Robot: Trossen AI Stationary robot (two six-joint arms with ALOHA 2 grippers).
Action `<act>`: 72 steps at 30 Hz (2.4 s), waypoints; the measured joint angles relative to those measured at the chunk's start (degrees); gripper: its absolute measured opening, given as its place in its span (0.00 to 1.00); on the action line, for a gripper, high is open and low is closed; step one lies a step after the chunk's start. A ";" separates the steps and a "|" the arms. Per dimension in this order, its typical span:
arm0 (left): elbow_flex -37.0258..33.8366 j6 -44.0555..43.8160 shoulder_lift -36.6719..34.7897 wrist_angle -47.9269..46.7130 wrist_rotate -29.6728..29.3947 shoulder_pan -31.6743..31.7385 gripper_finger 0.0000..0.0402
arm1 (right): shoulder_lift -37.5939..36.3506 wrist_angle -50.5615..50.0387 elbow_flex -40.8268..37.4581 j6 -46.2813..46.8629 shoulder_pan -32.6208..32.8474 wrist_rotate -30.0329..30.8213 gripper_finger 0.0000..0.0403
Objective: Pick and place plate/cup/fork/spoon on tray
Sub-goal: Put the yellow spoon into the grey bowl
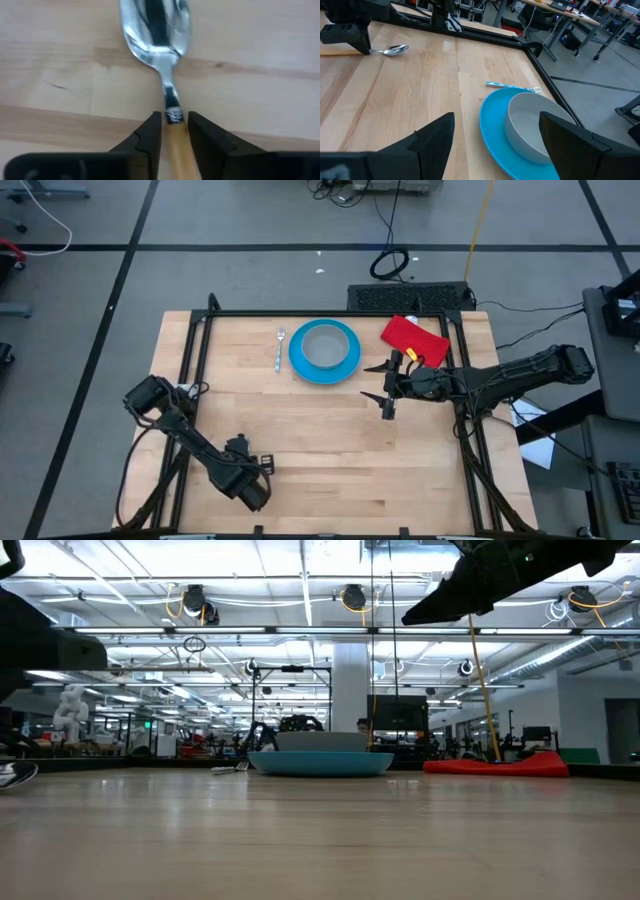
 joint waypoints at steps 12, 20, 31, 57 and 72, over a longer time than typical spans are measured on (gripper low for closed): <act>-2.60 -0.63 -0.49 2.03 0.25 1.24 0.46 | 0.00 0.00 0.00 0.00 -0.01 0.00 0.69; -3.43 -0.23 -0.48 3.61 -0.58 1.73 0.32 | 0.00 0.00 0.00 0.00 -0.01 0.00 0.69; -3.50 1.90 -0.33 3.41 -1.05 1.62 0.09 | 0.00 -0.02 0.00 0.00 0.01 0.00 0.69; 4.20 7.23 -0.03 -7.76 -8.84 1.62 0.09 | 0.75 7.46 0.00 10.90 0.01 -3.50 0.69; 9.38 12.93 -2.67 -14.83 -26.22 4.16 0.09 | 20.01 30.61 0.00 17.82 6.87 -7.87 0.69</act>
